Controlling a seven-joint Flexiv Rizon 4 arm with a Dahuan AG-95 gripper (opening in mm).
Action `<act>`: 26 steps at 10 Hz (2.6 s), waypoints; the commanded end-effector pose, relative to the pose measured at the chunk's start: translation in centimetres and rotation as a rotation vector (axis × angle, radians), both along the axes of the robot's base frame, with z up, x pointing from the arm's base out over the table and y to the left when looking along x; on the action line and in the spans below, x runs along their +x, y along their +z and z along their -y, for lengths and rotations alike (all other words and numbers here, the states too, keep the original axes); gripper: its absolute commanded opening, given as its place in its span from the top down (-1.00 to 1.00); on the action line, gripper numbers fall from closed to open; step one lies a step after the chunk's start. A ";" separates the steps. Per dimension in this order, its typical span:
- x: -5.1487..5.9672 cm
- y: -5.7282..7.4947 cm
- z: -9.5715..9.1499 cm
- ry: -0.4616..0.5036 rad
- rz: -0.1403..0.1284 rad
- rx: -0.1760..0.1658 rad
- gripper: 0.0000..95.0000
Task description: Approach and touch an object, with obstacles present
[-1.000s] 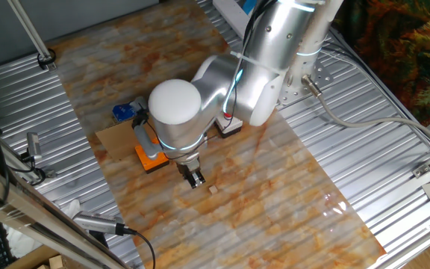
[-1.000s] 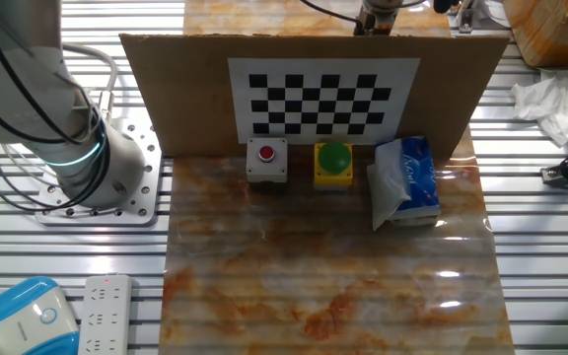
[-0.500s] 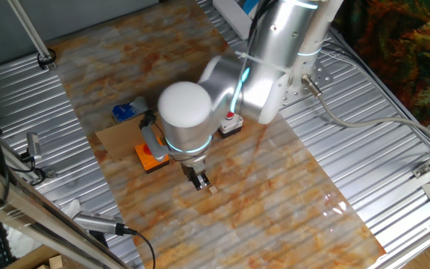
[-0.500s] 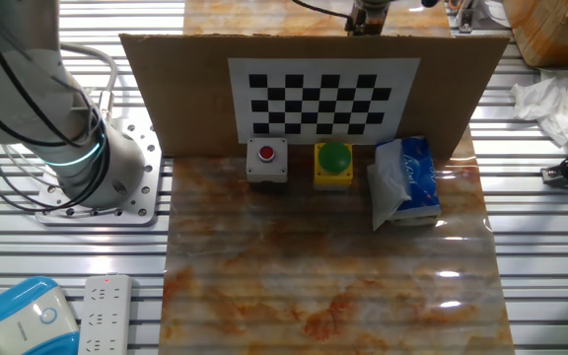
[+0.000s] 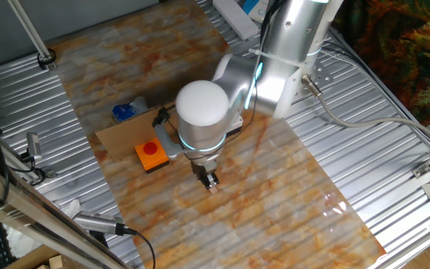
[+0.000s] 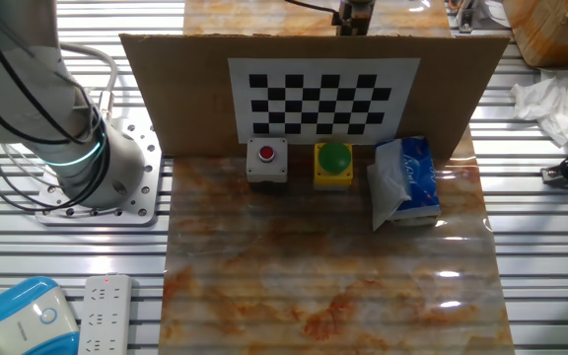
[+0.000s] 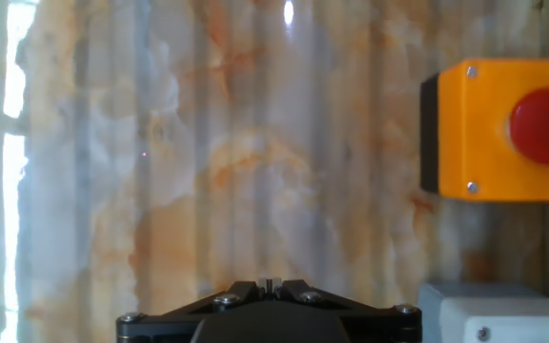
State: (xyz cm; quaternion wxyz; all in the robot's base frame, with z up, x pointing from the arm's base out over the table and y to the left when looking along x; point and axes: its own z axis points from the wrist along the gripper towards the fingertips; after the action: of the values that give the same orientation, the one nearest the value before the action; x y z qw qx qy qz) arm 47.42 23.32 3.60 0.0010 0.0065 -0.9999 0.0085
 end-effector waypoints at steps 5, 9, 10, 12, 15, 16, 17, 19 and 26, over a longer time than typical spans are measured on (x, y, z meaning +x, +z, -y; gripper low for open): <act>-1.3 -0.4 -0.4 -0.012 0.020 -0.010 1.00; -1.8 -0.9 -0.5 -0.015 0.034 -0.008 1.00; -1.9 -1.1 -0.5 -0.017 0.037 -0.009 1.00; -2.0 -1.6 -0.6 -0.021 0.044 -0.009 1.00; -2.1 -1.8 -0.7 -0.022 0.045 -0.010 1.00; -2.1 -1.8 -0.7 -0.023 0.046 -0.009 1.00; -2.1 -1.9 -0.7 -0.023 0.046 -0.013 1.00; -2.1 -1.9 -0.7 -0.022 0.048 -0.011 1.00; -0.7 -1.6 -0.9 -0.028 0.043 -0.011 1.00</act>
State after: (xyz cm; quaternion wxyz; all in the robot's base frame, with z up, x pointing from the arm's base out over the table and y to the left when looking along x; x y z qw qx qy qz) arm 46.78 24.23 1.86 -0.0203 -0.0076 -0.9997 0.0133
